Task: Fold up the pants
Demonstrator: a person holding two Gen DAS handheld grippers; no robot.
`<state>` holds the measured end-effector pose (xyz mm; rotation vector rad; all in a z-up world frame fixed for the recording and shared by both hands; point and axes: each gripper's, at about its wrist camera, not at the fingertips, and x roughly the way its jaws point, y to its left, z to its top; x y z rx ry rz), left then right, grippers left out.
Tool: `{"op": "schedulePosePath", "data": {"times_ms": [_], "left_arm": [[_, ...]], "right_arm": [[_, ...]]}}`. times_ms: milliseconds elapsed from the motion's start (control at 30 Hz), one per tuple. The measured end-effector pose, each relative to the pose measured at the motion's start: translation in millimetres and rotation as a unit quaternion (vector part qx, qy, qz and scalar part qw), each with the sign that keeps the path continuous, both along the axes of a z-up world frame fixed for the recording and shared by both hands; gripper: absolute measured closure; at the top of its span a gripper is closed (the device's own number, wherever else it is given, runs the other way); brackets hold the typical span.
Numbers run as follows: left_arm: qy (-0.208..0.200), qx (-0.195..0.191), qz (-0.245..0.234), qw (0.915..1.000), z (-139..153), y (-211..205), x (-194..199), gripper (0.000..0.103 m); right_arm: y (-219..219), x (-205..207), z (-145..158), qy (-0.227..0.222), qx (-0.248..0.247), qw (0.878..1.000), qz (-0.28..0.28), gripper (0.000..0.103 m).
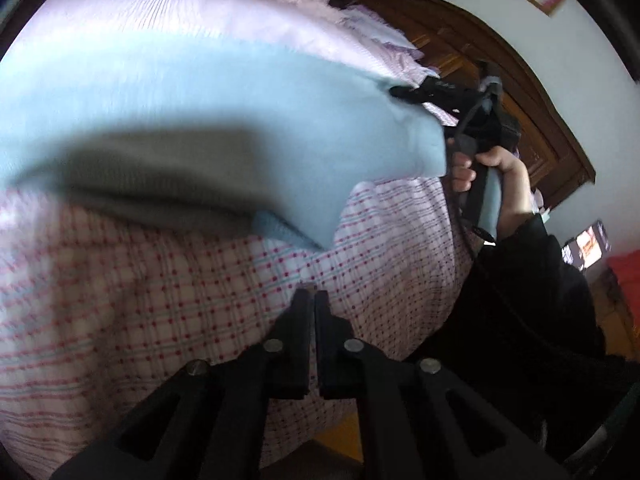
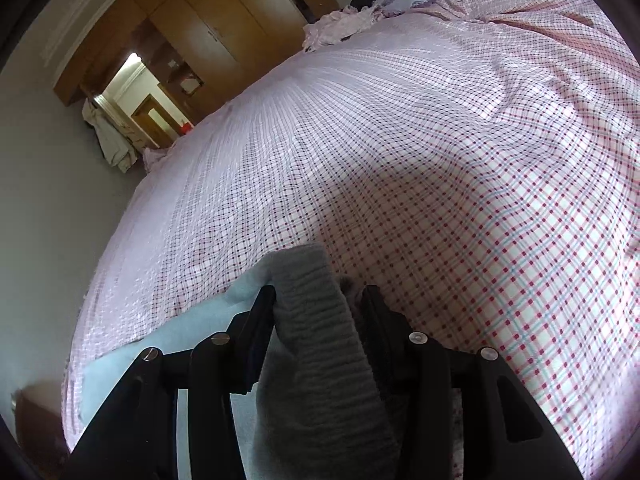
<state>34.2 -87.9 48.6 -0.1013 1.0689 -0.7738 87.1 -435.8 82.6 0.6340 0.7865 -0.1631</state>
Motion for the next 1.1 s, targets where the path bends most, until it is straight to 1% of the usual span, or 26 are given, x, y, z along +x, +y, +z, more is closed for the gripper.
{"op": "schedulePosePath", "data": {"times_ms": [33,67,100,133,167,200,267,300,333,400,433,467,533,600,633,667,700,733,767,800,867,900,933,967,1067,1100], "left_arm": [[-0.024,-0.001,-0.008,0.9997,10,1,-5,0.101],[-0.043,-0.005,-0.017,0.9989,18,3,-8,0.094],[-0.059,-0.008,-0.028,0.9978,28,6,-11,0.090],[-0.078,-0.010,-0.035,0.9963,38,11,-12,0.083],[-0.096,-0.015,-0.038,0.9945,50,20,-12,0.077],[-0.106,-0.021,-0.036,0.9935,58,26,-9,0.074],[-0.124,-0.038,-0.010,0.9914,77,51,5,0.061],[-0.131,-0.044,0.009,0.9904,82,63,13,0.059],[-0.133,-0.047,0.032,0.9894,86,75,23,0.058],[-0.122,-0.050,0.059,0.9894,84,94,46,0.058],[-0.113,-0.047,0.065,0.9904,79,101,58,0.059],[-0.105,-0.035,0.066,0.9916,72,105,68,0.059],[-0.096,0.007,0.067,0.9931,51,109,81,0.061],[-0.086,0.033,0.072,0.9931,34,113,84,0.067],[-0.083,0.039,0.077,0.9928,27,116,83,0.072],[-0.085,0.039,0.081,0.9923,23,118,79,0.072],[-0.085,0.039,0.084,0.9920,21,120,76,0.072],[-0.085,0.043,0.087,0.9916,20,119,72,0.072],[-0.089,0.049,0.088,0.9909,19,115,67,0.072],[-0.096,0.059,0.085,0.9899,18,108,63,0.072],[-0.114,0.078,0.080,0.9871,17,102,56,0.072],[-0.116,0.079,0.080,0.9869,17,100,55,0.072],[-0.113,0.075,0.081,0.9874,15,98,55,0.072],[-0.108,0.069,0.082,0.9883,15,99,56,0.072],[-0.093,0.058,0.079,0.9909,16,105,56,0.072],[-0.092,0.059,0.076,0.9910,16,106,55,0.072]], "right_arm": [[1,-2,2,0.006,-0.008,1.000,-0.005,0.061],[2,-4,6,0.010,-0.021,1.000,-0.012,0.056],[4,-8,12,0.018,-0.048,0.998,-0.025,0.048],[10,-15,22,0.025,-0.094,0.994,-0.040,0.044],[19,-21,33,0.025,-0.147,0.988,-0.046,0.042],[33,-31,48,0.018,-0.214,0.976,-0.047,0.042],[58,-46,68,-0.003,-0.291,0.956,-0.032,0.039],[73,-54,75,-0.016,-0.308,0.951,-0.018,0.037],[97,-62,79,-0.029,-0.303,0.952,0.025,0.036],[141,-69,74,-0.029,-0.274,0.954,0.121,0.036],[167,-72,69,-0.029,-0.268,0.949,0.164,0.036],[186,-75,64,-0.030,-0.269,0.944,0.190,0.036],[233,-81,50,-0.030,-0.274,0.924,0.265,0.036],[271,-87,35,-0.027,-0.282,0.904,0.321,0.037],[286,-91,28,-0.026,-0.290,0.893,0.343,0.039],[298,-95,23,-0.026,-0.299,0.882,0.362,0.044],[308,-99,19,-0.031,-0.312,0.872,0.376,0.047],[317,-104,16,-0.044,-0.327,0.861,0.387,0.051],[323,-108,13,-0.060,-0.336,0.850,0.402,0.063],[327,-108,10,-0.065,-0.346,0.843,0.407,0.077],[329,-104,6,-0.060,-0.353,0.840,0.408,0.086],[328,-103,5,-0.061,-0.343,0.842,0.412,0.101],[326,-104,6,-0.061,-0.329,0.846,0.414,0.103],[325,-106,5,-0.059,-0.327,0.846,0.417,0.103],[325,-114,6,-0.058,-0.336,0.836,0.431,0.103],[324,-114,4,-0.056,-0.337,0.835,0.432,0.103]]}}
